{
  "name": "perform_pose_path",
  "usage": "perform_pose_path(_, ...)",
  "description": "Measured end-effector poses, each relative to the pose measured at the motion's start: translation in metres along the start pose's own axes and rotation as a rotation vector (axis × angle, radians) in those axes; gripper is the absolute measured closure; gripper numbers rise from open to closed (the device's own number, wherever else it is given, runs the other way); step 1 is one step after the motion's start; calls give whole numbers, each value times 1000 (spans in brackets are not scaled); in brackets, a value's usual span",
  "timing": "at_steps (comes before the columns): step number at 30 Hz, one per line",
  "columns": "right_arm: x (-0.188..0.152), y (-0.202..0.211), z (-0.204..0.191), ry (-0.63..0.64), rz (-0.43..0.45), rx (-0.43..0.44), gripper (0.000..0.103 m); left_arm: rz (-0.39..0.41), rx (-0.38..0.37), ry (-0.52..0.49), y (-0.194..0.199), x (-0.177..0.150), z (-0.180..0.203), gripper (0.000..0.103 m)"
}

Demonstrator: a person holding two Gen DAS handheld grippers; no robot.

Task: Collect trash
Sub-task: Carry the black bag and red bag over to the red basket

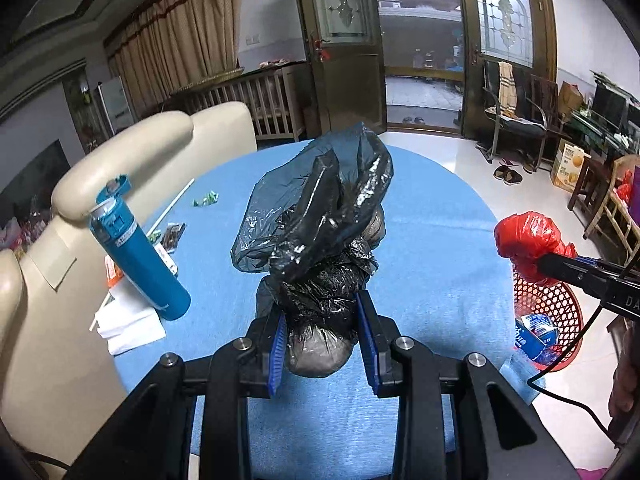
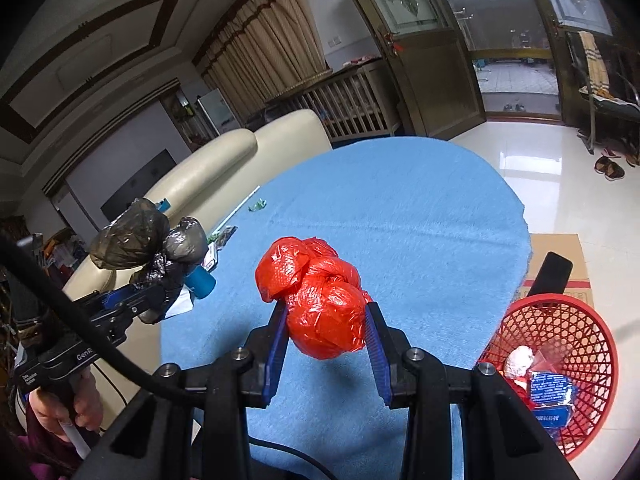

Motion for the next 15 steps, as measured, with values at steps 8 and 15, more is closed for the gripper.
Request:
perform_pose_path(8,2,22,2,17,43,-11,63,43,17,-44,15,4,15,69)
perform_pose_path(15,2,36,7,9,76,-11,63,68,20,-87,23,6,30,69)
Point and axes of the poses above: each gripper's, at about its wrist camera, not at the fingertips, and y roughly against the way its jaws point, z to its right, x to its top, the point moved 8 cm from there along -y, roughly the way its jaws point, and after that the axes turned 15 degrees about y, right-handed, at the moved point
